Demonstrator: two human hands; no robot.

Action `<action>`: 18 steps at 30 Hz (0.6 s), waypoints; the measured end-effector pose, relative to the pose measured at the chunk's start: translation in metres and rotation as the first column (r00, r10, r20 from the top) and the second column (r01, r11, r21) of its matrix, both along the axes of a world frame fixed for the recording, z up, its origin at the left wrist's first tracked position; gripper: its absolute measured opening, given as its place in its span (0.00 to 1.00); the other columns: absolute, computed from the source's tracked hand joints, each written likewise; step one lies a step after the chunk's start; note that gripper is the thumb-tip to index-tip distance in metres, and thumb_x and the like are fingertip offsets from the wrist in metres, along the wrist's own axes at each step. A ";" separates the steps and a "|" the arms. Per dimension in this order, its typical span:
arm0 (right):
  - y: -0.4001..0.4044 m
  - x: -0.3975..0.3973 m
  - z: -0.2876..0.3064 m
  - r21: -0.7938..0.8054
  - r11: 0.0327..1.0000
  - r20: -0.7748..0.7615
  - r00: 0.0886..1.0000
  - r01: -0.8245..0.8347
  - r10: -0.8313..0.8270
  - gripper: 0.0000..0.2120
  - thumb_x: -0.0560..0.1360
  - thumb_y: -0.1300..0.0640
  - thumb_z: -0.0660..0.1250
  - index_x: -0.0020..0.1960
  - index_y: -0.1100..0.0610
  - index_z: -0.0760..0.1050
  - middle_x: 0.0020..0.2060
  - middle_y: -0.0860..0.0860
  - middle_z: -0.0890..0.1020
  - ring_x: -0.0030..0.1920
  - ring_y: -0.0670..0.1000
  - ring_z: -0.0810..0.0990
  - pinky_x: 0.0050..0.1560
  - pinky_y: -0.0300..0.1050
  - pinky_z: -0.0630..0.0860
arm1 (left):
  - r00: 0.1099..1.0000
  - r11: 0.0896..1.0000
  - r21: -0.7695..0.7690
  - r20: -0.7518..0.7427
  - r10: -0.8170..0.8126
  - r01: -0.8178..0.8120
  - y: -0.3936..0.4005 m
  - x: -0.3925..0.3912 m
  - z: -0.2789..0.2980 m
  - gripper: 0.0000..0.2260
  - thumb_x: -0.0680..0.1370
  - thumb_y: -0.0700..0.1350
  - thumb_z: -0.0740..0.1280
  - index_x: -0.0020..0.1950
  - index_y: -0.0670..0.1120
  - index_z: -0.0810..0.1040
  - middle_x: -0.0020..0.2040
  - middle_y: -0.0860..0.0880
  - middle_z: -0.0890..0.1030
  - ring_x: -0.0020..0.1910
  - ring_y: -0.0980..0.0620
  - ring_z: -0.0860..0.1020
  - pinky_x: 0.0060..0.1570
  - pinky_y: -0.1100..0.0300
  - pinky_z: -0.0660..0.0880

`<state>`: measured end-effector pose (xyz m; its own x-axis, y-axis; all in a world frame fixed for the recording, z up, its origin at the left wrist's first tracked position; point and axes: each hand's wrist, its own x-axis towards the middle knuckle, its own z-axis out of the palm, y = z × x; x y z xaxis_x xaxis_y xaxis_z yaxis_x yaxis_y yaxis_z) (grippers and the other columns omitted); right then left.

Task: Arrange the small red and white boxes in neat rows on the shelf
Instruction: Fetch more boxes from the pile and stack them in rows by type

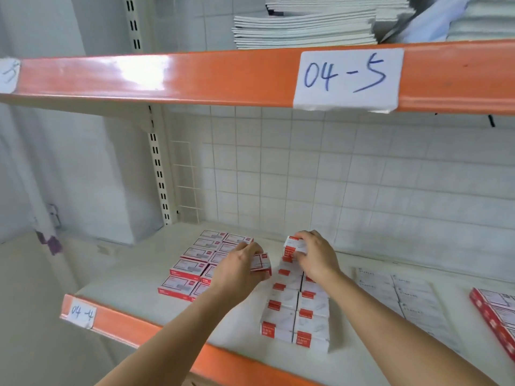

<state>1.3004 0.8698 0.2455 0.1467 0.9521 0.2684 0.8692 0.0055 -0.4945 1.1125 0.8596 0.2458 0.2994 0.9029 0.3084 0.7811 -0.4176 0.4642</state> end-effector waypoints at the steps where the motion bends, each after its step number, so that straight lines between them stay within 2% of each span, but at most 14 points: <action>1: 0.004 0.000 -0.001 -0.007 1.000 -0.003 1.000 0.010 -0.010 0.19 0.76 0.59 0.66 0.67 0.54 0.70 0.62 0.51 0.73 0.59 0.53 0.75 0.55 0.43 0.71 | 1.000 1.000 -0.003 -0.001 -0.012 0.012 0.004 -0.001 0.000 0.19 0.72 0.52 0.73 0.59 0.50 0.73 0.52 0.53 0.74 0.47 0.53 0.76 0.43 0.58 0.76; 5: 0.014 -0.003 -0.007 -0.036 0.998 0.009 0.999 0.047 -0.047 0.20 0.76 0.59 0.65 0.68 0.54 0.69 0.63 0.51 0.73 0.61 0.52 0.74 0.56 0.42 0.71 | 0.999 0.999 -0.019 0.008 -0.050 0.050 0.018 -0.006 -0.003 0.20 0.72 0.52 0.73 0.60 0.50 0.72 0.53 0.52 0.75 0.50 0.51 0.77 0.47 0.53 0.78; 10: 0.009 -0.003 -0.009 -0.027 0.998 0.045 0.998 0.051 -0.050 0.22 0.77 0.57 0.64 0.70 0.53 0.67 0.66 0.49 0.71 0.64 0.51 0.72 0.57 0.44 0.71 | 0.995 0.995 -0.004 -0.002 -0.099 0.099 0.022 -0.004 -0.006 0.25 0.72 0.54 0.72 0.65 0.52 0.67 0.58 0.52 0.76 0.54 0.52 0.76 0.44 0.59 0.76; 13: -0.002 -0.008 -0.005 0.090 0.996 0.071 0.997 0.019 -0.025 0.22 0.76 0.59 0.64 0.70 0.53 0.68 0.67 0.49 0.72 0.67 0.51 0.68 0.63 0.44 0.67 | 0.991 0.991 0.022 0.016 -0.134 0.134 0.021 0.002 -0.004 0.27 0.71 0.55 0.72 0.66 0.53 0.66 0.58 0.53 0.76 0.53 0.53 0.76 0.42 0.62 0.73; 16: -0.019 -0.016 0.002 0.209 0.978 0.077 0.997 -0.029 0.013 0.21 0.74 0.63 0.63 0.66 0.53 0.72 0.63 0.48 0.75 0.64 0.49 0.70 0.63 0.40 0.64 | 0.982 0.982 0.035 0.034 -0.188 0.187 0.017 0.009 0.000 0.29 0.71 0.55 0.72 0.68 0.53 0.64 0.59 0.52 0.76 0.54 0.51 0.76 0.43 0.59 0.74; 18: -0.033 -0.020 0.004 0.219 0.974 0.039 0.998 -0.062 0.055 0.21 0.73 0.63 0.63 0.66 0.52 0.72 0.61 0.46 0.76 0.63 0.48 0.70 0.63 0.40 0.65 | 0.976 0.976 0.051 0.044 -0.213 0.211 0.013 0.015 0.003 0.28 0.72 0.54 0.72 0.68 0.53 0.64 0.59 0.51 0.76 0.53 0.50 0.77 0.40 0.60 0.72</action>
